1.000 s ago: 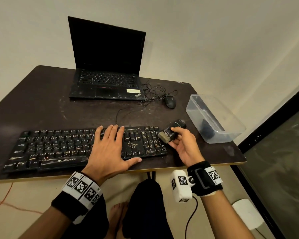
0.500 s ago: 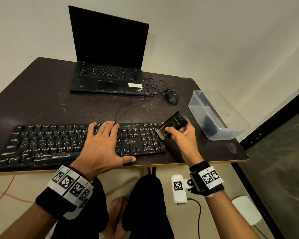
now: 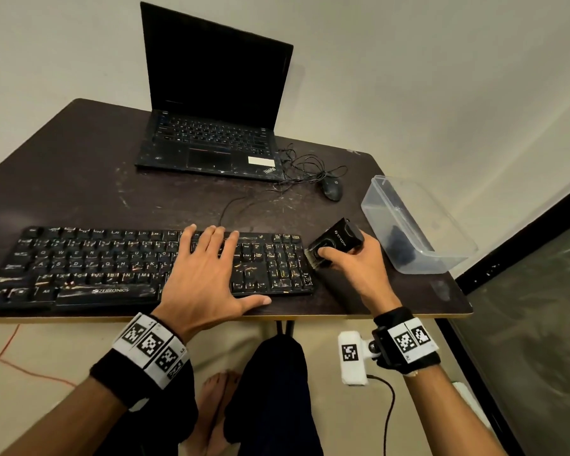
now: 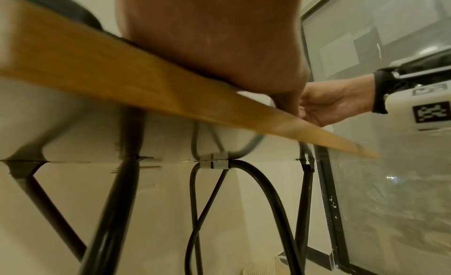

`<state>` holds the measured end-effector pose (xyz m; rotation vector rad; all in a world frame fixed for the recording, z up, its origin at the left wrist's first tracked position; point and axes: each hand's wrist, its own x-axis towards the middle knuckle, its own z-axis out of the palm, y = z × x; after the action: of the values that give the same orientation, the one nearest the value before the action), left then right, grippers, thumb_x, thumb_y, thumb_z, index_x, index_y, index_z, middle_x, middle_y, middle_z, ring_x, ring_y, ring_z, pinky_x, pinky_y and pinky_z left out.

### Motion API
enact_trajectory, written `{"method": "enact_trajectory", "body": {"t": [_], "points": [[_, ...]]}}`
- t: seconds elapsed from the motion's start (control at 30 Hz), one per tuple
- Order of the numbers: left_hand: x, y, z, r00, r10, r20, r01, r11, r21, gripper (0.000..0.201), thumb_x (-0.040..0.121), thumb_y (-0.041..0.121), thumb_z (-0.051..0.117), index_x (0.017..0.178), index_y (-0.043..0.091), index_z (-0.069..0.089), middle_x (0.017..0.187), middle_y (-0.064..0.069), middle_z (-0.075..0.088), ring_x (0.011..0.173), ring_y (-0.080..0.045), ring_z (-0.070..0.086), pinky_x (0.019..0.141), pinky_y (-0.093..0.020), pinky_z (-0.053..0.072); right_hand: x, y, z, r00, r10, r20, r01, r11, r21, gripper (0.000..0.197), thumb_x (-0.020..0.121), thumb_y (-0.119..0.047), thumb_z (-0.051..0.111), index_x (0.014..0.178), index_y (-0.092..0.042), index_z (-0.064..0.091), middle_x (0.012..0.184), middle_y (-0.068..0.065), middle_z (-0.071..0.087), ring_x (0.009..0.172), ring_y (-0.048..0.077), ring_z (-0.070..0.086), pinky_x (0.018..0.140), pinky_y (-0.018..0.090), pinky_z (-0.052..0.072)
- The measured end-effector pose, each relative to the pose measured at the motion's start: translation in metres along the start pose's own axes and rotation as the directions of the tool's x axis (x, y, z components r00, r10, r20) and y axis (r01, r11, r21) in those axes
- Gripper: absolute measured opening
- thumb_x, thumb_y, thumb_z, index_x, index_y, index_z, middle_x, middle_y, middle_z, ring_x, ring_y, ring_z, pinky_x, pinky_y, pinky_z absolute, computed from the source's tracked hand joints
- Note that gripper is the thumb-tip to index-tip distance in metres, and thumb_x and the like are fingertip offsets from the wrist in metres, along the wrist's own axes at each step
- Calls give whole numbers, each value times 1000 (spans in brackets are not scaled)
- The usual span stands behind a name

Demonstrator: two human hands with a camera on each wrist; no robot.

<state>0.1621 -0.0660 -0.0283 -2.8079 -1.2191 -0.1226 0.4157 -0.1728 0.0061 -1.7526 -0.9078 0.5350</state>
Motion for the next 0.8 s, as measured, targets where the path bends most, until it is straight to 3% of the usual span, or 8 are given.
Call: {"method": "enact_trajectory", "body": {"t": [0.13,0.2,0.37,0.47,0.57,0.7,0.8], "points": [[-3,-11,0,1000,1,-22,-2,999,-43,137,70,107,12,158,5,38,161,-19,42,152,-32,36,127,-57,12,-2,-11,6,983,-165,76,168,985,-31,31,81,0,85,104,-18,73,94,2,78,89,10,73,85,29,60],[-5,-14,1,1000,-4,-20,3,999,-44,137,71,106,14,158,4,37,161,-23,40,153,-35,34,126,-58,13,-2,-20,10,966,-209,156,225,970,-93,36,81,-1,83,109,-23,76,97,-3,79,95,11,75,90,32,61],[-7,-12,0,1000,-14,-23,12,999,-49,135,73,105,17,157,1,40,157,-26,44,150,-39,37,126,-58,15,8,-33,13,924,-198,327,279,935,-220,33,75,-8,86,102,-26,76,96,-4,78,95,18,75,92,45,62],[-11,-9,-3,999,-23,-23,22,998,-56,132,74,104,21,152,1,46,152,-26,49,144,-40,42,123,-58,20,14,-36,13,928,-154,341,232,952,-201,34,72,-5,88,99,-22,77,93,3,78,90,22,75,90,55,62],[-14,-8,-5,999,-37,-6,36,997,-65,130,75,103,21,150,1,48,150,-27,49,142,-42,43,120,-58,24,15,-37,10,926,-111,361,170,976,-136,34,75,7,87,101,-13,78,95,13,78,87,19,73,90,50,61],[-14,-8,-5,999,-34,10,35,997,-70,129,75,103,23,150,1,49,150,-28,49,142,-43,43,119,-59,26,16,-32,12,916,-96,390,161,977,-138,33,77,-1,90,105,-15,79,97,7,80,98,28,77,92,44,61],[-14,-8,-7,999,-35,14,36,996,-82,129,75,103,23,149,1,49,149,-27,50,141,-43,43,117,-59,27,19,-29,10,933,-38,357,79,992,-98,34,78,-4,92,107,-14,78,101,7,81,99,23,78,91,38,62]]}}
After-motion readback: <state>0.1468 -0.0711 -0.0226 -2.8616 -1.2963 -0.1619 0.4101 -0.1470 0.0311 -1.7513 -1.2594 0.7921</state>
